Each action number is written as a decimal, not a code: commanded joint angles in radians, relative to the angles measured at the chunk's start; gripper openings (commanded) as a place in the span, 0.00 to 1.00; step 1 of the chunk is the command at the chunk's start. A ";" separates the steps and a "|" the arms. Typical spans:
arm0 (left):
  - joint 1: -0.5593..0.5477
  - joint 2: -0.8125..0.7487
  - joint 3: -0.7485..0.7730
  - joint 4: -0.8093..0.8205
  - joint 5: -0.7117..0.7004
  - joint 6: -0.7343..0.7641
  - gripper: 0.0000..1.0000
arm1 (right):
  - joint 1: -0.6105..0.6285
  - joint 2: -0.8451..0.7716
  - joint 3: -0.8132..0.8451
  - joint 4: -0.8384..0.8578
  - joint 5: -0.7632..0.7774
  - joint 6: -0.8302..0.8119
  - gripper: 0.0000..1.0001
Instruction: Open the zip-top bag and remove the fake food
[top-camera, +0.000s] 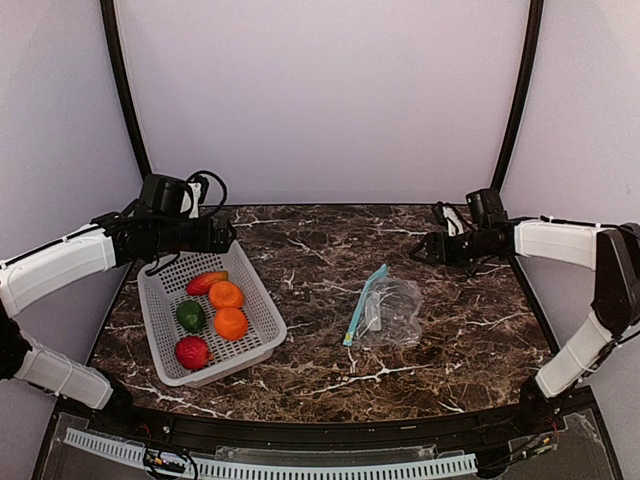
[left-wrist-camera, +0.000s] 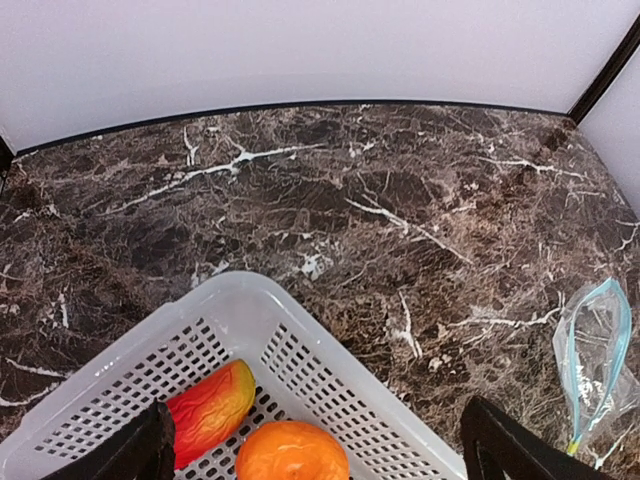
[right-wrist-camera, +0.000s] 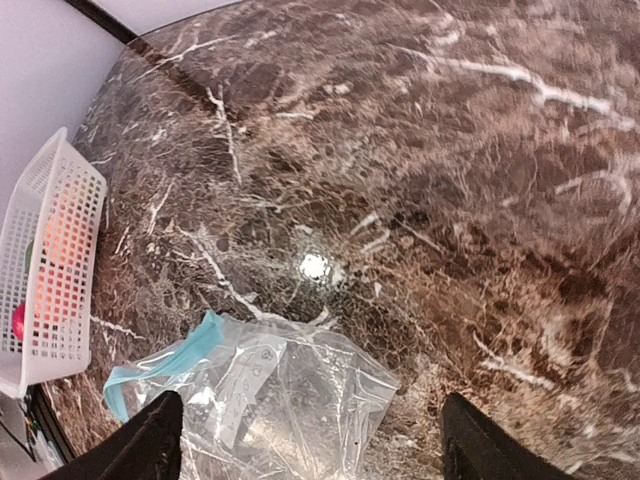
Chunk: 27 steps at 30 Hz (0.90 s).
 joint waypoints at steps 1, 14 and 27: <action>0.017 -0.039 0.061 -0.089 0.038 0.009 0.99 | -0.008 -0.101 0.043 -0.013 0.003 -0.001 0.91; 0.019 -0.233 -0.035 -0.111 -0.112 -0.016 0.99 | -0.009 -0.477 -0.143 0.048 0.059 0.050 0.99; 0.019 -0.430 -0.260 -0.128 -0.228 -0.120 0.99 | -0.011 -0.922 -0.445 0.063 0.168 0.094 0.99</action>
